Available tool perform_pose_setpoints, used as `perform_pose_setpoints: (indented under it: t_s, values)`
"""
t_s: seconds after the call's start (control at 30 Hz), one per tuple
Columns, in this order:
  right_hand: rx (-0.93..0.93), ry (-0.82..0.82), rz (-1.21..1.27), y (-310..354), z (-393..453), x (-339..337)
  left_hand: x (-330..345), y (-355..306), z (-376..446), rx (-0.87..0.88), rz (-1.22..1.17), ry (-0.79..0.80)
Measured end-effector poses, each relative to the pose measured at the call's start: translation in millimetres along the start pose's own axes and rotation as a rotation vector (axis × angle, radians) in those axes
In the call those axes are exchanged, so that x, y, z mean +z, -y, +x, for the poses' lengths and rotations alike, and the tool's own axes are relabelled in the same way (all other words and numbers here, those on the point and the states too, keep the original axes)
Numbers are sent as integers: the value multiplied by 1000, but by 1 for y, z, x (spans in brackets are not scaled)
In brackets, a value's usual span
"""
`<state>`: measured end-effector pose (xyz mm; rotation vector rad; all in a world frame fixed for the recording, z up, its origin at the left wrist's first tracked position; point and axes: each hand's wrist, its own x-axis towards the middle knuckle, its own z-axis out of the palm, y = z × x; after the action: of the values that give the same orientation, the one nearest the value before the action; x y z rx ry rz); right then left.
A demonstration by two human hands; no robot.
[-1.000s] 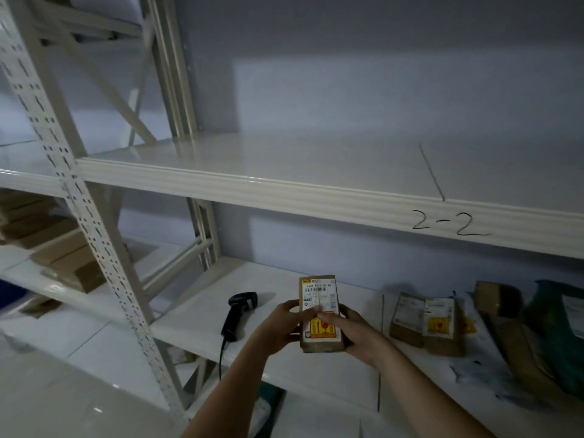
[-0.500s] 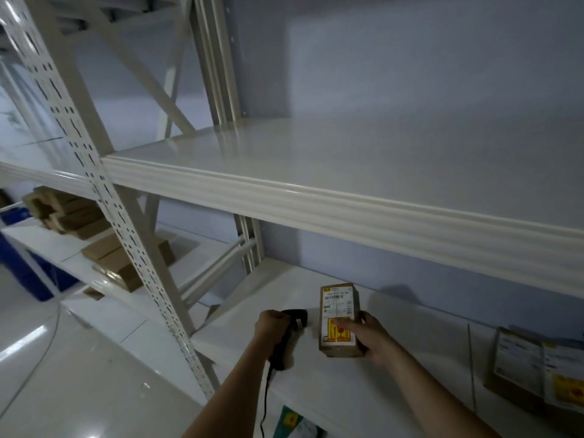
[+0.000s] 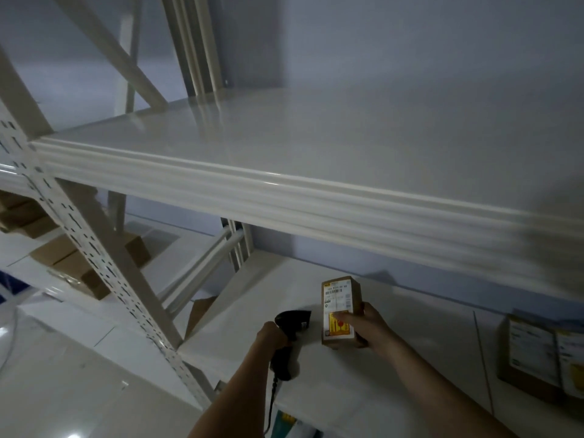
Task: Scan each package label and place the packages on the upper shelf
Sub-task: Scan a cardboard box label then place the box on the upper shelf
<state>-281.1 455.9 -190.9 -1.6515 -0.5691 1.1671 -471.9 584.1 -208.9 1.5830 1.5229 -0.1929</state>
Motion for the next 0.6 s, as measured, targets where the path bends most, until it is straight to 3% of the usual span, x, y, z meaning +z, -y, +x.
perform_pose_setpoints:
  t_s: [0.17,0.4,0.6]
  values:
    - [26,-128,82,6,-14,15,-9,4,4,99,-129,122]
    - [59,-285,192,2,-43,51,-45,8,-7,350,-392,111]
    - [46,-322,275,-10,-69,94,-71,22,-35,349,-628,298]
